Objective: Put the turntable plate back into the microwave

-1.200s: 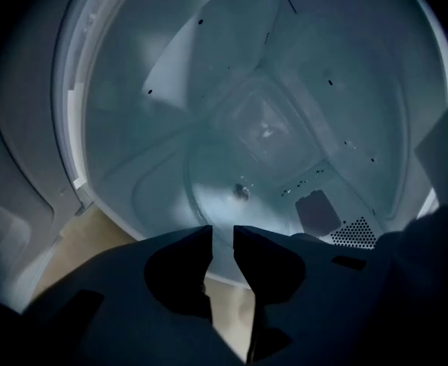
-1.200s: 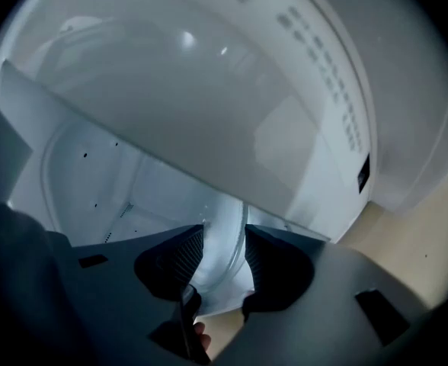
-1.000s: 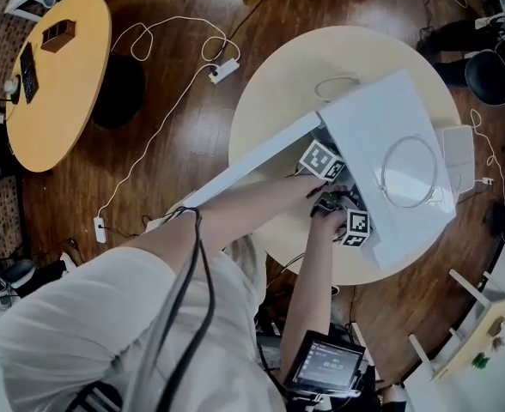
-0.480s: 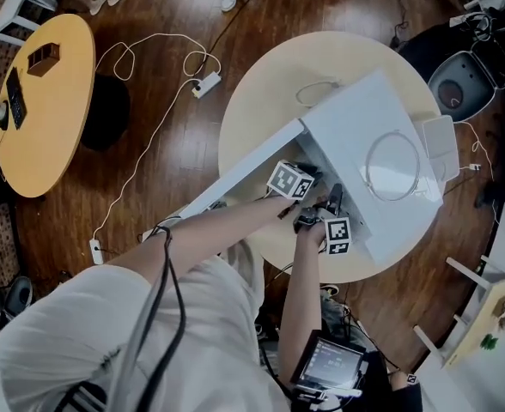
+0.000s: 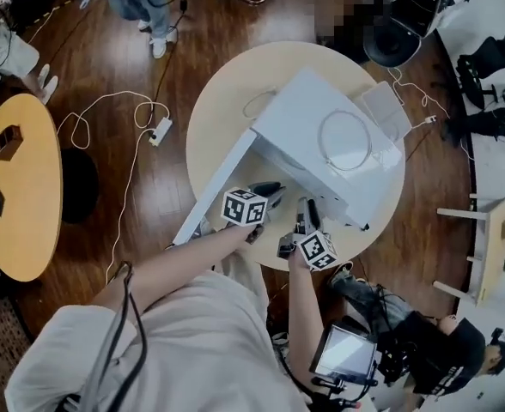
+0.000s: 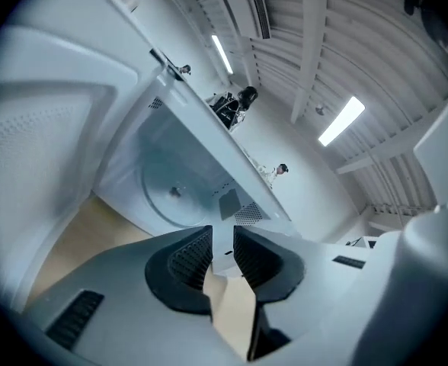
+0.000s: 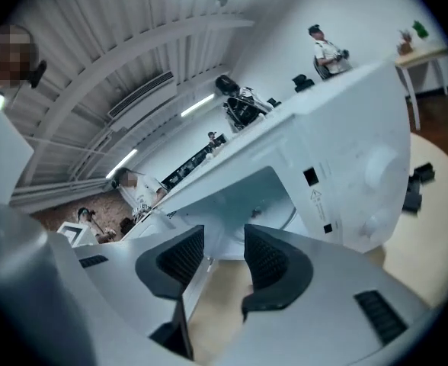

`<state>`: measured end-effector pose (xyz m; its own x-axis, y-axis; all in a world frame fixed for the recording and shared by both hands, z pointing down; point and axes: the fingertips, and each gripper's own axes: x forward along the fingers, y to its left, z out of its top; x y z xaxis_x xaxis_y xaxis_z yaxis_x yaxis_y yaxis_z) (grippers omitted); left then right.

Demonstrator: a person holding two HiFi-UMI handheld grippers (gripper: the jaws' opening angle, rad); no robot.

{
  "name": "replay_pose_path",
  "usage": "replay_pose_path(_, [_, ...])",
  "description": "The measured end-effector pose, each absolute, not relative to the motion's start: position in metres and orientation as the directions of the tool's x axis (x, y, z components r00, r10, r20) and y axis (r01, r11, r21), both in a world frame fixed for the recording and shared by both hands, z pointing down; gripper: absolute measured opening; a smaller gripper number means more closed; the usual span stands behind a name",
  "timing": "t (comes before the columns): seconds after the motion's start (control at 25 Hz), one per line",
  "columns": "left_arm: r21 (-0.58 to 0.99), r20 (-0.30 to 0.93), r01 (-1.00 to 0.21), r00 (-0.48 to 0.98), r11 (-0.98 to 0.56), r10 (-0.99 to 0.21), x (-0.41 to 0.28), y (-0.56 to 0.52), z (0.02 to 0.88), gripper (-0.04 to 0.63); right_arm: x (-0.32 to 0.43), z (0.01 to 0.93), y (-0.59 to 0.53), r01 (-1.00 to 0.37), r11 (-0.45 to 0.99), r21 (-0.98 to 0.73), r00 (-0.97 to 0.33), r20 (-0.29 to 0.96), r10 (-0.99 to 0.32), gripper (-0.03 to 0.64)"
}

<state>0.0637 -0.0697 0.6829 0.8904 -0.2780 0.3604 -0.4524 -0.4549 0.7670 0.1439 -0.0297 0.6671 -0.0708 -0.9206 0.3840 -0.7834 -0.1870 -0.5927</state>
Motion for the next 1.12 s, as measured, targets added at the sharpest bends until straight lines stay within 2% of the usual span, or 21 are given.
replay_pose_path(0.16, [0.765,0.299,-0.403,0.913,-0.502,-0.277,0.055,-0.057,0.648,0.074,0.134,0.632,-0.019,-0.866,-0.13,-0.483,-0.065,0.366,-0.928,0.147])
replay_pose_path(0.48, [0.731,0.228,-0.357,0.931,-0.582,-0.285,0.042,-0.038,0.605,0.074,0.139,0.59,0.01,-0.922,-0.103,-0.372,-0.025,0.324,-0.946,0.146])
replay_pose_path(0.68, [0.744,0.247,-0.385,0.918,-0.547,-0.31,0.031,-0.027,0.604,0.074,0.159,0.576,0.028,-0.915,-0.14,-0.378,0.013,0.32,-0.947,0.147])
replay_pose_path(0.88, [0.75,0.23,-0.393,0.909,-0.532,-0.348,0.024,-0.017,0.585,0.074,0.164,0.545,0.051,-0.925,-0.113,-0.364,0.01,0.274,-0.962,0.147])
replay_pose_path(1.12, [0.712,0.21,-0.367,0.925,-0.599,-0.316,0.034,0.019,0.557,0.074,0.182,0.522,0.105,-0.908,-0.125,-0.4,0.029,0.236,-0.971,0.147])
